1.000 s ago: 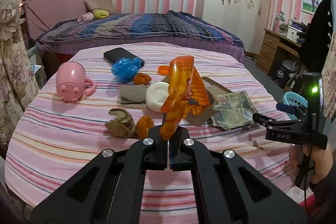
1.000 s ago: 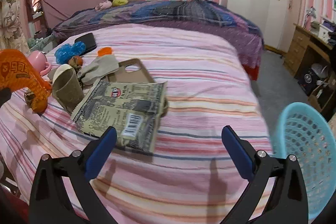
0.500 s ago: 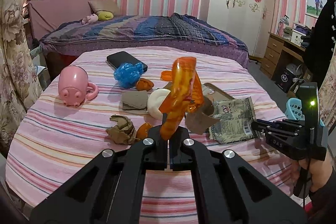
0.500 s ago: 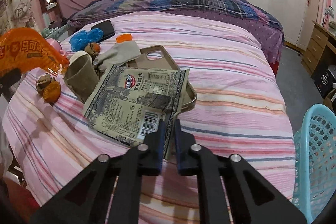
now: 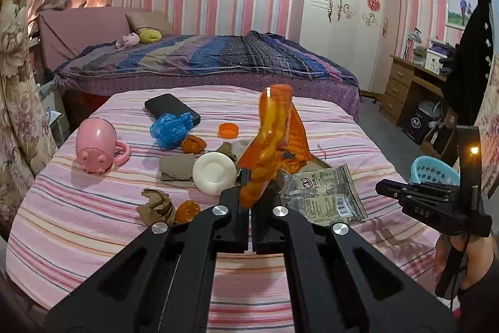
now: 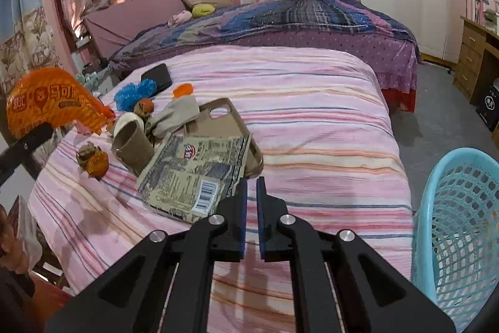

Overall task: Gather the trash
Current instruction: 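Carry the orange wrapper and paper packet over the blue basket with both tools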

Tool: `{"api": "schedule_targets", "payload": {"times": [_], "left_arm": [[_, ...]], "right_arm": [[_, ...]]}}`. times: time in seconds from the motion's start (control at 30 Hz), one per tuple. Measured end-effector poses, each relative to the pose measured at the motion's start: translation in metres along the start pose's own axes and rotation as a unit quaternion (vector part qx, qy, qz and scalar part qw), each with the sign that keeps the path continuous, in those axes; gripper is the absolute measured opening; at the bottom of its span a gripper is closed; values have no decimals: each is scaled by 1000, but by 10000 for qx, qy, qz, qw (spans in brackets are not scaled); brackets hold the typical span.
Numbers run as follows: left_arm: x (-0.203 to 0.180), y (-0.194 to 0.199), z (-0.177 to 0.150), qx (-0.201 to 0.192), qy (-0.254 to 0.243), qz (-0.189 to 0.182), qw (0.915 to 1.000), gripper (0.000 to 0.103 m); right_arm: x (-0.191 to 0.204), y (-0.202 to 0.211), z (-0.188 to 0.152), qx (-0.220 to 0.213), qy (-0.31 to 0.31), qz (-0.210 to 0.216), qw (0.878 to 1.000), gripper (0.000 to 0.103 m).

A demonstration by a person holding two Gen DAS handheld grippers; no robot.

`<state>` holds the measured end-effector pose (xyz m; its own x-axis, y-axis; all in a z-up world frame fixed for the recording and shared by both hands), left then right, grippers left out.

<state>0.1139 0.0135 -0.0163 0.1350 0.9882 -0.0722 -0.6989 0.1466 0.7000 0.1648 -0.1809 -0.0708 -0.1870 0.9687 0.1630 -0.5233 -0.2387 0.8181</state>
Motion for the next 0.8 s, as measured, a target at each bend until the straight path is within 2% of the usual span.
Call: {"api": "schedule_targets", "payload": {"times": [0.03, 0.07, 0.1, 0.13, 0.3, 0.43, 0.5, 0.57, 0.63, 0.7, 0.8], "left_arm": [[0, -1, -1, 16, -24, 34, 10000, 0], [2, -2, -2, 51, -22, 55, 10000, 0], [4, -3, -3, 83, -8, 59, 9999, 0], [7, -4, -4, 109, 24, 58, 9999, 0], [28, -6, -7, 185, 195, 130, 9996, 0], [44, -10, -6, 265, 388, 171, 9988, 0], [48, -10, -5, 262, 447, 174, 9985, 0], [49, -10, -5, 246, 446, 185, 9985, 0], [48, -12, -4, 252, 414, 200, 9986, 0], [46, -13, -3, 259, 393, 198, 9987, 0], [42, -13, -1, 236, 379, 200, 9988, 0]], "right_arm": [[2, -2, 1, 11, 51, -18, 10000, 14], [3, -2, 1, 2, 67, -29, 10000, 38], [5, -3, 1, -37, 67, -49, 10000, 67], [9, -3, 3, -123, 79, -51, 9999, 73], [28, -21, 12, 43, 308, -43, 9995, 73], [38, -57, 15, 525, 276, -198, 9980, 73], [39, -64, 16, 681, 230, -200, 9972, 78], [45, -66, 17, 736, 347, -367, 9960, 77], [47, -66, 16, 686, 427, -332, 9962, 73], [47, -64, 15, 630, 462, -335, 9964, 41], [42, -56, 14, 524, 462, -284, 9972, 19]]}}
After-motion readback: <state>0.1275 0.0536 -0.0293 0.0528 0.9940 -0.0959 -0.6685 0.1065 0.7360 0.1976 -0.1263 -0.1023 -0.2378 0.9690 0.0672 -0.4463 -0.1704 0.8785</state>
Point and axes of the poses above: each gripper's, at about its wrist camera, not at the fingertips, and y roughly against the way its jaws point, x to its left, z to its top, the point moved 3 cm from there along -y, roughly the way its jaws point, and after that the axes turned 15 degrees about x, right-handed, at the moved point
